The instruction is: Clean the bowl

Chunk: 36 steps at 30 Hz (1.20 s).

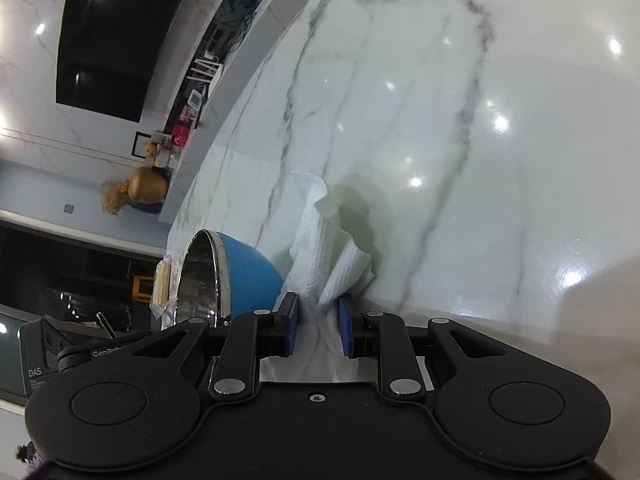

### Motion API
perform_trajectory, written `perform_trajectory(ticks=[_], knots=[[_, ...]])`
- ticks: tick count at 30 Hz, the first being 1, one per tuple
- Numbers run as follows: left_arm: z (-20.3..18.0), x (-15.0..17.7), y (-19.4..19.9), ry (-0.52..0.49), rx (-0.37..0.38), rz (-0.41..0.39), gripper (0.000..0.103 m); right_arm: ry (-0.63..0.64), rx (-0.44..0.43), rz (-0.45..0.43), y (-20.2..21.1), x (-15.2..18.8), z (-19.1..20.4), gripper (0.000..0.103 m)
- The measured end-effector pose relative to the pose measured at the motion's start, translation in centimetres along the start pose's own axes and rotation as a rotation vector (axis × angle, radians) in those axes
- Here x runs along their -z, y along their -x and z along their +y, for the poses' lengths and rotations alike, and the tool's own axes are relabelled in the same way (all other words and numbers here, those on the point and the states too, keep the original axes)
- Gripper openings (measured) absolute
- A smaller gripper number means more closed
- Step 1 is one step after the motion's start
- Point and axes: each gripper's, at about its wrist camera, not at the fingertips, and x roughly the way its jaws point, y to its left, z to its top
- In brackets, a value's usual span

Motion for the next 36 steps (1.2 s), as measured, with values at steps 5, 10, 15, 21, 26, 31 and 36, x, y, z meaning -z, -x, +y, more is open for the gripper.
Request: perform_trajectory(ticks=[5, 10, 15, 21, 26, 31, 36], knots=[[-0.5, 0.4, 0.3, -0.012, -0.016, 0.009, 0.028, 0.014, 0.008, 0.001, 0.3, 0.2, 0.4, 0.02], [-1.6, 0.7, 0.0, -0.075, -0.064, 0.019, 0.023, 0.014, 0.0, -0.005, 1.0, 0.3, 0.2, 0.02], [-2.2, 0.6, -0.2, -0.117, -0.092, 0.022, 0.017, -0.019, -0.066, -0.051, 2.2, 0.0, -0.1, 0.02], [-2.9, 0.0, -0.9, -0.158, -0.125, 0.011, 0.015, -0.069, -0.21, -0.131, 3.9, -0.6, -0.4, 0.02], [-3.3, -0.3, -1.3, -0.186, -0.142, 0.0, 0.015, -0.056, -0.176, -0.118, 3.5, -0.7, -0.2, 0.02], [-3.7, -0.9, -1.6, -0.209, -0.158, -0.01, 0.015, -0.05, -0.143, -0.098, 2.9, -0.6, 0.0, 0.02], [-3.7, -1.2, -1.7, -0.213, -0.161, -0.01, 0.016, -0.041, -0.079, -0.07, 1.9, -0.5, 0.0, 0.02]])
